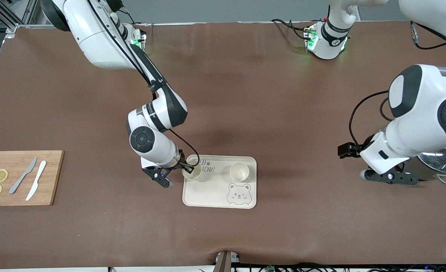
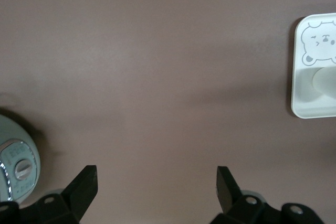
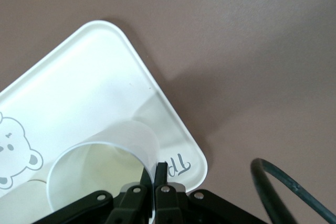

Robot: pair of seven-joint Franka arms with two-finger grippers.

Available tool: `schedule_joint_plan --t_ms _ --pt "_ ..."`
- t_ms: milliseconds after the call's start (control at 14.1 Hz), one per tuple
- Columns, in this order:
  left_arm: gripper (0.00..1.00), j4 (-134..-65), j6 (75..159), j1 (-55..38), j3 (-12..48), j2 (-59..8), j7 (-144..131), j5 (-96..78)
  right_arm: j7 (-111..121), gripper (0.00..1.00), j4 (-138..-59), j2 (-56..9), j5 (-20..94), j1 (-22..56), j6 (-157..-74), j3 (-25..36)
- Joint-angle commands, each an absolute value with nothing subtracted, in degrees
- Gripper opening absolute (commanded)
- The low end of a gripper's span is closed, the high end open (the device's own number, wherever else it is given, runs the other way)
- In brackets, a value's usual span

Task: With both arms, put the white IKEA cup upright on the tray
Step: 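Set the cup upright on the tray and open the right gripper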

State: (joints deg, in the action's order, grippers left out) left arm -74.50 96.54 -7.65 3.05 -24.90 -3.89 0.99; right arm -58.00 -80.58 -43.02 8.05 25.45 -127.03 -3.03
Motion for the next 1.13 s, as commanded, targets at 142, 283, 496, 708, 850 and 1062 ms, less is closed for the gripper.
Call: schedule_joint_plan --t_ms 142,283,496,708,850,1062 --pt "1.00 -87.7 99.3 -5.2 3.5 -13.5 -0.9 1.7 -59.1 0.00 -78.8 -45.7 8.3 26.7 -130.5 -2.5" --pt "1.00 -92.9 102.1 -4.0 3.6 -9.8 0.3 1.6 -59.1 0.00 -79.0 -45.8 8.3 26.8 -130.6 -2.4" --pt "1.00 -96.0 102.6 -2.6 3.6 -6.5 2.1 1.4 -59.1 0.10 -79.3 -45.9 8.3 26.7 -130.5 -2.3" --pt "1.00 -97.8 102.6 -1.6 3.6 -4.0 4.0 1.1 -59.1 0.69 -79.2 -46.2 8.3 26.7 -130.4 -2.3" --pt "1.00 -98.3 102.6 -1.1 3.6 -3.2 4.2 1.1 -58.9 0.79 -79.0 -46.0 8.3 26.7 -129.9 -2.3" --pt "1.00 -99.0 102.6 0.0 3.6 -1.8 5.3 1.1 -58.6 1.00 -78.8 -44.7 4.3 26.9 -128.4 -2.3"
